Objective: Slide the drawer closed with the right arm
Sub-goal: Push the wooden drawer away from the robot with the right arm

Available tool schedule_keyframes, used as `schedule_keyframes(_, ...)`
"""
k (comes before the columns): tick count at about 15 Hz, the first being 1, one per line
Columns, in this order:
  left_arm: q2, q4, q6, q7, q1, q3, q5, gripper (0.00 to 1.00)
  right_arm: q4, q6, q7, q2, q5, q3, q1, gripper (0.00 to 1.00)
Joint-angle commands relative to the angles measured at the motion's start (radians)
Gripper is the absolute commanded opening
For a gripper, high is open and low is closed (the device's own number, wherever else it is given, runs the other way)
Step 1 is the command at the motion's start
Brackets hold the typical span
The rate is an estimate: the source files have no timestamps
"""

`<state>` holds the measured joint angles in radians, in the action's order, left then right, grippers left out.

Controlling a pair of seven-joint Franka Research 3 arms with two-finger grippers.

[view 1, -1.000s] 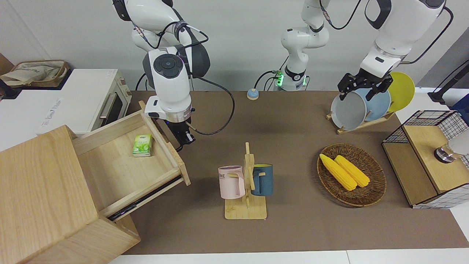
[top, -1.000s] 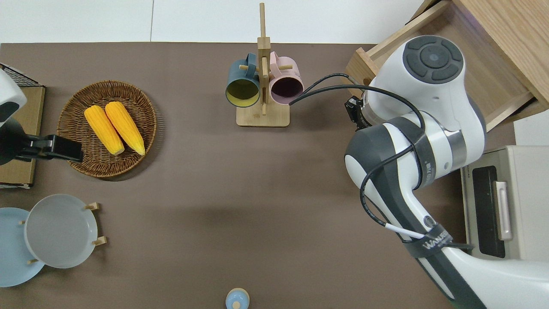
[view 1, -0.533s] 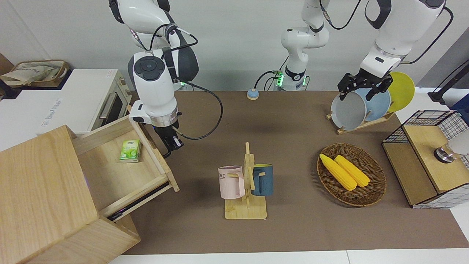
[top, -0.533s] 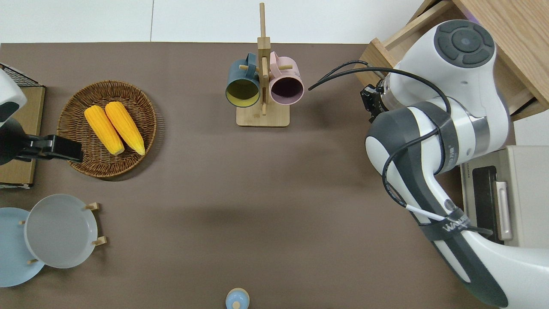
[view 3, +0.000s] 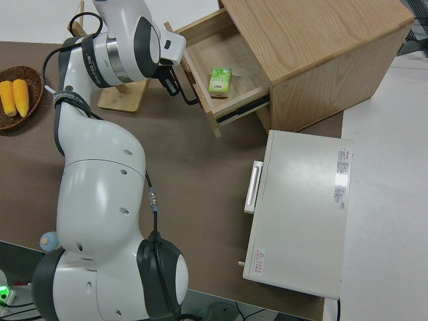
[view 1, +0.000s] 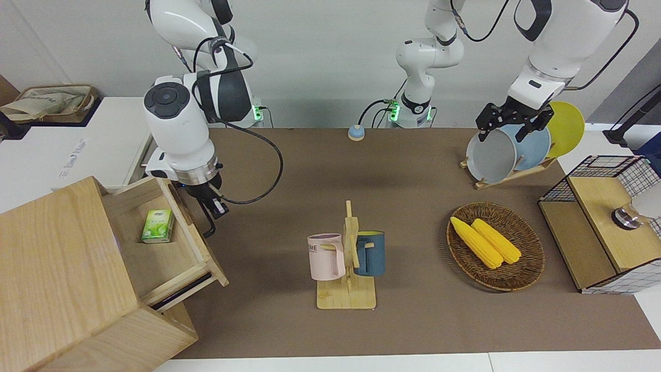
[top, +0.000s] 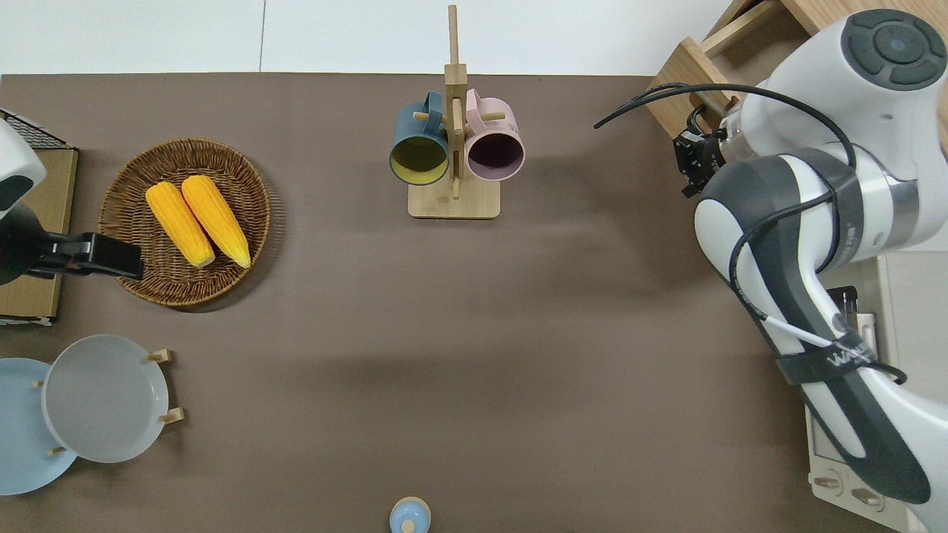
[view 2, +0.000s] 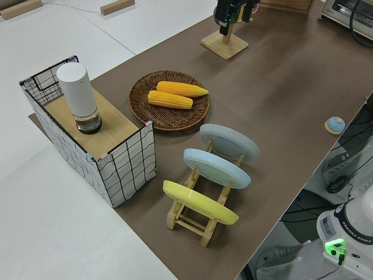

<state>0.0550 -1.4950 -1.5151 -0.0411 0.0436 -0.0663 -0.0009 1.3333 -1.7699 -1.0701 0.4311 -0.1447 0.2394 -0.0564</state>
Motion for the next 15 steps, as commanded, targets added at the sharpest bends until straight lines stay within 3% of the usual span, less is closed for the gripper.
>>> schedule_keyframes(1,-0.004,0.009,0.018,0.01,-0.007,0.0,0.018,0.99,-0.034,-0.005,0.09,0.031,-0.016,0.023,-0.058,0.0)
schedule_keyframes(8,-0.004,0.009,0.018,0.01,-0.007,0.0,0.018,0.99,-0.039,-0.005,0.196,0.038,-0.016,0.026,-0.131,0.0)
schedule_keyframes(10,-0.004,0.009,0.018,0.01,-0.007,0.0,0.018,0.99,-0.068,-0.002,0.197,0.043,-0.016,0.023,-0.144,0.0)
schedule_keyframes(15,-0.004,0.01,0.018,0.01,-0.007,0.0,0.018,0.99,-0.098,-0.003,0.217,0.064,-0.018,0.023,-0.174,0.0)
